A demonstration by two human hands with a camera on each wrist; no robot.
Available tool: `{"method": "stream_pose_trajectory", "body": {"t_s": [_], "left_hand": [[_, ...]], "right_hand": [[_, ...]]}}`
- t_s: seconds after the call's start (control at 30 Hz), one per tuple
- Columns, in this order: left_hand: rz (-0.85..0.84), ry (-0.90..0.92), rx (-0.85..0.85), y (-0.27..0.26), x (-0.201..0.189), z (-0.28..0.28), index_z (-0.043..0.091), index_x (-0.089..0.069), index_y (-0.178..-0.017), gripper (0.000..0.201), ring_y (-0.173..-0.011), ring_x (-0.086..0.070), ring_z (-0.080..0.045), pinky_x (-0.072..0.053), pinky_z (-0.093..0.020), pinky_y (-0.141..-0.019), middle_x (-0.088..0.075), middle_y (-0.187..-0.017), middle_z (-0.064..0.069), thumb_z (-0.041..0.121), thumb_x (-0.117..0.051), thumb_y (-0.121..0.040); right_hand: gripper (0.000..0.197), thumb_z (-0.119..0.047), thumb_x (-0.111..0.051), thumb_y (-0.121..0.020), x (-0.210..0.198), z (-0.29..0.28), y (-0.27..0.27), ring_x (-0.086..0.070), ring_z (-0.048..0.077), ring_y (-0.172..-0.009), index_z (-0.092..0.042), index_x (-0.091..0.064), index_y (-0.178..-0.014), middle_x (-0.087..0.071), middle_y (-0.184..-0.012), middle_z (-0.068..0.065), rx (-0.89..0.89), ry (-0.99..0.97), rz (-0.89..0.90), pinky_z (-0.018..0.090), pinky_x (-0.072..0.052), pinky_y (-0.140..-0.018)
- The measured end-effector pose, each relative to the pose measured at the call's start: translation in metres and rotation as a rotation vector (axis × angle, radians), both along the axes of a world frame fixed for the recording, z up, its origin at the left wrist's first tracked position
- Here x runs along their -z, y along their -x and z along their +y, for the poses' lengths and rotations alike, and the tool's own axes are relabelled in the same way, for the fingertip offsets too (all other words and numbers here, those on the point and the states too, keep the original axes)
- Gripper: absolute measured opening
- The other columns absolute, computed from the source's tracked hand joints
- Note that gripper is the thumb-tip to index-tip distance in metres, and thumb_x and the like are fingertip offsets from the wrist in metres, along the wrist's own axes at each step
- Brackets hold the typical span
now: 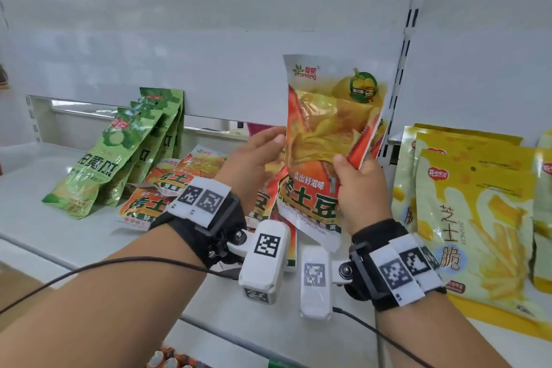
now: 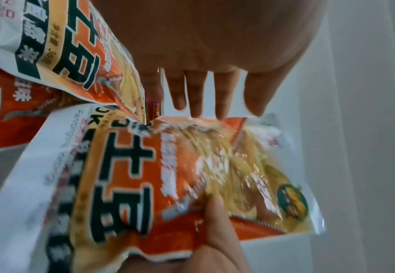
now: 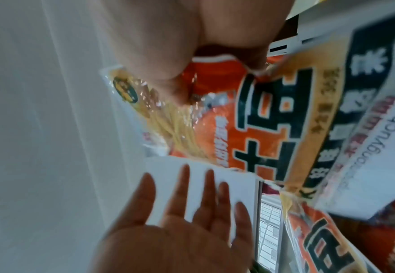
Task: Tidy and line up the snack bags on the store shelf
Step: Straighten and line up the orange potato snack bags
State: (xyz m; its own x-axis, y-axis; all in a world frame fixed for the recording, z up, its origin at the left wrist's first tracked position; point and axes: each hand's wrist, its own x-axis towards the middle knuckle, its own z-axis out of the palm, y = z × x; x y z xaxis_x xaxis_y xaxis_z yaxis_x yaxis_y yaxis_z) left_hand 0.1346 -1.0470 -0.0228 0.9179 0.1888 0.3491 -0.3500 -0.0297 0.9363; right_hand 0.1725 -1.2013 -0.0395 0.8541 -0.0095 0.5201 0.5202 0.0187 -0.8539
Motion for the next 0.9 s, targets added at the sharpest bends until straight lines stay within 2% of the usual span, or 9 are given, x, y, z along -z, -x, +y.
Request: {"method": "stream_pose_trajectory", "body": {"t_s": [0.1,0.23,0.37,0.47,0.53,0.67,0.77,0.83,0.9], "left_hand": [[0.078,-0.162,0.0,-0.007,0.009,0.009,0.026,-0.038,-0.142,0.063,-0.11,-0.059,-0.019,-0.044,-0.037,-0.097,-0.059,-0.123,0.0,0.026,-0.067,-0.085],[0.054,-0.144,0.012,-0.014,0.015,0.022,0.019,-0.057,-0.119,0.041,-0.082,-0.072,-0.018,-0.058,-0.03,-0.071,-0.074,-0.092,-0.003,0.019,-0.072,-0.081],[0.033,-0.064,-0.096,-0.02,0.01,0.048,0.02,-0.061,-0.108,0.029,-0.063,-0.07,-0.009,-0.051,-0.017,-0.051,-0.072,-0.068,0.008,0.02,-0.072,-0.081],[0.085,0.022,-0.223,-0.026,0.007,0.076,0.023,-0.06,-0.098,0.022,-0.056,-0.069,-0.007,-0.049,-0.017,-0.044,-0.072,-0.066,0.011,0.024,-0.073,-0.08],[0.152,0.072,-0.284,-0.03,0.005,0.093,0.02,-0.061,-0.102,0.025,-0.062,-0.072,-0.015,-0.055,-0.026,-0.05,-0.075,-0.073,0.001,0.022,-0.073,-0.081],[0.304,-0.113,-0.445,-0.04,0.01,0.115,0.008,-0.049,-0.132,0.052,-0.099,-0.066,-0.035,-0.053,-0.051,-0.089,-0.066,-0.113,-0.014,0.019,-0.069,-0.085],[0.397,-0.226,-0.499,-0.045,0.013,0.12,0.011,-0.031,-0.146,0.069,-0.111,-0.058,-0.037,-0.05,-0.051,-0.094,-0.052,-0.134,-0.018,0.021,-0.065,-0.087],[0.379,-0.322,-0.519,-0.047,0.013,0.118,0.017,-0.03,-0.147,0.071,-0.114,-0.054,-0.034,-0.048,-0.049,-0.096,-0.049,-0.139,-0.015,0.026,-0.064,-0.086],[0.294,-0.426,-0.555,-0.049,0.011,0.112,0.023,-0.036,-0.144,0.066,-0.102,-0.057,-0.024,-0.049,-0.039,-0.088,-0.05,-0.139,-0.01,0.031,-0.064,-0.085]], "right_hand": [[0.012,-0.023,-0.052,-0.095,-0.007,-0.002,-0.003,-0.071,0.016,-0.068,-0.025,-0.06,-0.086,-0.072,-0.077,0.0,-0.062,-0.176,0.104,0.032,-0.058,-0.061],[0.008,-0.024,-0.055,-0.094,-0.018,0.011,-0.009,-0.072,0.018,-0.068,-0.019,-0.06,-0.09,-0.072,-0.07,-0.003,-0.154,-0.253,0.195,0.039,-0.059,-0.066],[0.022,-0.032,-0.055,-0.092,-0.02,0.023,-0.019,-0.065,0.019,-0.098,-0.021,-0.055,-0.111,-0.067,-0.107,0.003,-0.052,-0.101,0.154,0.039,-0.053,-0.083],[0.023,-0.028,-0.057,-0.09,-0.013,0.024,-0.032,-0.058,0.01,-0.087,-0.023,-0.051,-0.112,-0.062,-0.096,-0.004,0.026,-0.045,0.186,0.031,-0.047,-0.079],[0.026,-0.027,-0.058,-0.089,-0.009,0.022,-0.043,-0.054,0.007,-0.081,-0.021,-0.05,-0.113,-0.058,-0.091,-0.007,0.083,-0.008,0.22,0.027,-0.042,-0.071],[0.045,-0.024,-0.065,-0.081,-0.003,0.015,-0.066,-0.053,0.018,-0.1,-0.019,-0.047,-0.123,-0.054,-0.111,-0.002,0.237,0.047,0.324,0.034,-0.043,-0.081],[0.057,-0.027,-0.069,-0.073,0.002,0.009,-0.082,-0.059,0.027,-0.103,-0.017,-0.046,-0.124,-0.056,-0.119,0.005,0.323,0.056,0.416,0.042,-0.049,-0.089],[0.055,-0.025,-0.065,-0.07,0.005,0.007,-0.089,-0.062,0.031,-0.099,-0.015,-0.044,-0.12,-0.059,-0.117,0.01,0.369,0.093,0.458,0.046,-0.052,-0.088],[0.055,-0.023,-0.063,-0.073,0.008,0.003,-0.096,-0.061,0.032,-0.098,-0.012,-0.043,-0.124,-0.059,-0.117,0.012,0.41,0.133,0.492,0.046,-0.052,-0.087]]}}
